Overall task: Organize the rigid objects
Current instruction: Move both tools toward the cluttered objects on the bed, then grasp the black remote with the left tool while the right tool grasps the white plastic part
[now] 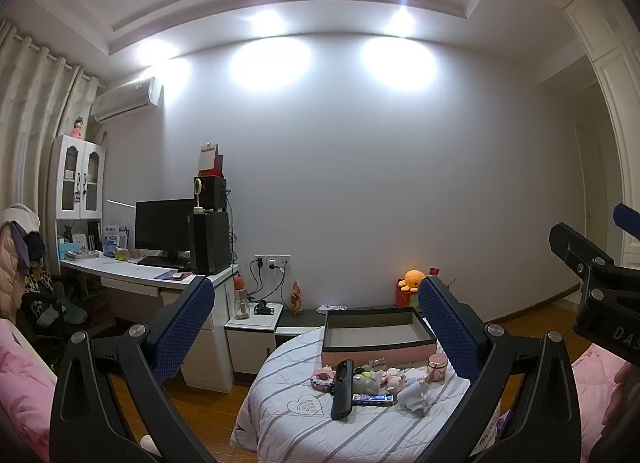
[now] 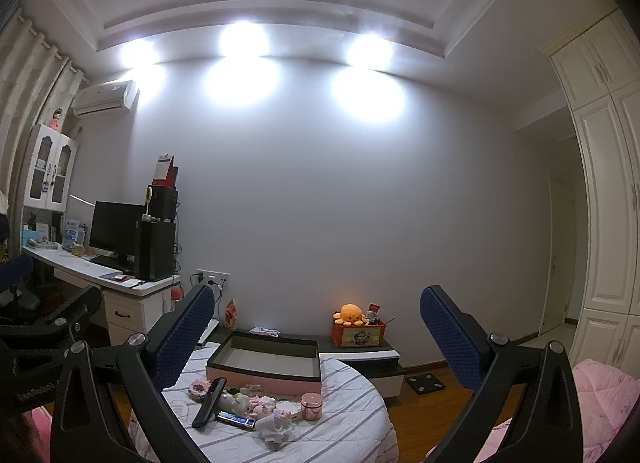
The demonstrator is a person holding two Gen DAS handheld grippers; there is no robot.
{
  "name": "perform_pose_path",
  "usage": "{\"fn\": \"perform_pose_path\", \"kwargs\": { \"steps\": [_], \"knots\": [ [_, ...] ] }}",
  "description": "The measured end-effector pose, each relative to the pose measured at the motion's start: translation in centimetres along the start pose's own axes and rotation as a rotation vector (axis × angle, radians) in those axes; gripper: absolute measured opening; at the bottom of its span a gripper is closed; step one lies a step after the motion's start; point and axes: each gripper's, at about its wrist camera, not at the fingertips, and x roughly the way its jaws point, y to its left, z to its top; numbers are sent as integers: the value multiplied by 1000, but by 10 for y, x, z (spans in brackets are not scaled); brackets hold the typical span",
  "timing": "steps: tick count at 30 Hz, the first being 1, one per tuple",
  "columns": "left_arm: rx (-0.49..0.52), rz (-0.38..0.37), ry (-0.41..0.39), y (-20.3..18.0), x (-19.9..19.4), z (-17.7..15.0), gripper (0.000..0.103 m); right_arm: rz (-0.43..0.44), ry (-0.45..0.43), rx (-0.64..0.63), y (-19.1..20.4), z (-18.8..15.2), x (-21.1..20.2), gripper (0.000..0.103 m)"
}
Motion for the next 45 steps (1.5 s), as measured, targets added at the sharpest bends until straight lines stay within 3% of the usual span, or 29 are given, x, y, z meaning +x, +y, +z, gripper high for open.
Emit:
{"fn": "perform_pose_path", "kwargs": {
  "steps": [11, 23, 35, 45],
  "knots": [
    [5, 2, 7, 2, 3, -2, 103, -4, -3, -9, 3, -2, 3, 103],
    [11, 26, 93, 10, 38, -25, 103, 17, 60, -25, 14, -27, 36, 103],
    [46, 14, 306, 0, 115, -91, 103, 49, 257, -14, 13, -96, 107, 103],
    [102, -40, 595, -30, 212, -189, 103, 77, 506, -3, 10, -186, 178, 103]
  ]
}}
